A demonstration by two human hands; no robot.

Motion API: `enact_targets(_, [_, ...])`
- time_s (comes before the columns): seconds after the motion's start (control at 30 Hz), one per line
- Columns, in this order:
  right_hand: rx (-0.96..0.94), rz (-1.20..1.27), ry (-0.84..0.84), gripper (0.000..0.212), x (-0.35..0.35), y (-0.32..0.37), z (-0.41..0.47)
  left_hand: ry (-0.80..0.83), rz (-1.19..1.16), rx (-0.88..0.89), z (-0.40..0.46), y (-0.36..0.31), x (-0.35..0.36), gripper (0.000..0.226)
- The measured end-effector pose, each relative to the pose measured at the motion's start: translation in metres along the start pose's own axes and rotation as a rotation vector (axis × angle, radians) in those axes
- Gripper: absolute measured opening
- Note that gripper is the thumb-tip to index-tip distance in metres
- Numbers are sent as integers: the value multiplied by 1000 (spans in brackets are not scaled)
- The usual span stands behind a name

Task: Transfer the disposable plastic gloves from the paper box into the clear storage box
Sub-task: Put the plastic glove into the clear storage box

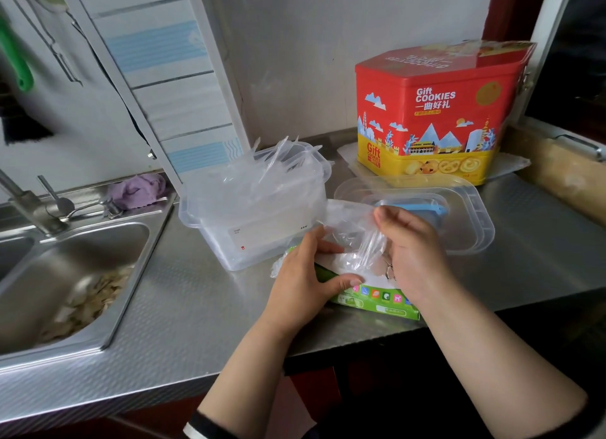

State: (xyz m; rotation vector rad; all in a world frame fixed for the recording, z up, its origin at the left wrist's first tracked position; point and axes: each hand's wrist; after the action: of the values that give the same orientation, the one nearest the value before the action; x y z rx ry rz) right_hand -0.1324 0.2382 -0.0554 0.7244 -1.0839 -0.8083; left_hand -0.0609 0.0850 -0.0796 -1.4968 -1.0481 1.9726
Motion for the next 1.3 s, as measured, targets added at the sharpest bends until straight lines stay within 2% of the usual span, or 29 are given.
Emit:
enact_targets(0.03, [5,39,-21,42,-1,-1,-1,6,9,6,1,0,0,75])
enact_targets(0.13, [34,191,-42,23,-1,4,0,8,48,38,2,-2,0,65])
enact_targets(0.23, [21,262,-58,15,-2,9,4,15,46,36,2,0,-1,54])
enact_targets(0.3, [27,315,-59,24,-5,8,6,28,27,16,3,3,-1,54])
enact_targets(0.43, [3,318,-9,25,-10,10,3,8,94,58,2,-3,-2,51])
enact_targets(0.5, [-24,257,23,26,-10,10,-1,-63,39,159,0,-11,-3,37])
enact_targets(0.57, [-56,128,6,34,-9,6,-7,-65,-125,158,-4,-24,-9,19])
enact_targets(0.6, [-62,44,-3,50,-7,4,-11,-26,-218,101,-3,-32,-14,26])
enact_targets(0.67, [-75,-102,20,70,-6,1,-17,122,-392,-45,2,-47,-22,67])
enact_targets(0.73, [-177,-228,79,50,-4,-2,-22,284,-540,-218,13,-63,-33,103])
enact_targets(0.8, [-302,-373,145,39,0,-3,-25,377,-602,-381,21,-78,-47,109])
enact_targets(0.87, [-432,-479,247,37,0,-12,-25,386,-494,-446,29,-86,-62,101])
enact_targets(0.97, [-589,-693,349,42,-4,-24,-24,414,-124,-444,39,-95,-82,93])
enact_targets(1.07, [-642,-794,385,50,-1,-21,-26,336,171,-386,49,-95,-83,58])
enact_targets(1.1, [-627,-807,394,57,0,-19,-28,297,213,-361,51,-94,-79,46])
enact_targets(1.17, [-484,-862,428,76,3,-13,-30,205,260,-315,52,-90,-68,38])
enact_targets(1.23, [-311,-946,477,95,4,-5,-32,124,340,-277,51,-89,-60,46])
enact_targets(1.3, [-235,-1006,514,105,1,-1,-31,142,386,-284,49,-90,-57,53])
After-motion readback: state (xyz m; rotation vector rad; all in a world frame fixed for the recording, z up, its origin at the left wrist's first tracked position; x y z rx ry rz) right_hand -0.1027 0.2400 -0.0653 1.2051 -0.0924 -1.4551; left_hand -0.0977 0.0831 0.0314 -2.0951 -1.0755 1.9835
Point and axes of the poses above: each hand's wrist, its own z-axis towards the middle knuckle, its own x-axis out of the palm, y = z × x, and after that the axes turned 15 degrees about -x, right-handed
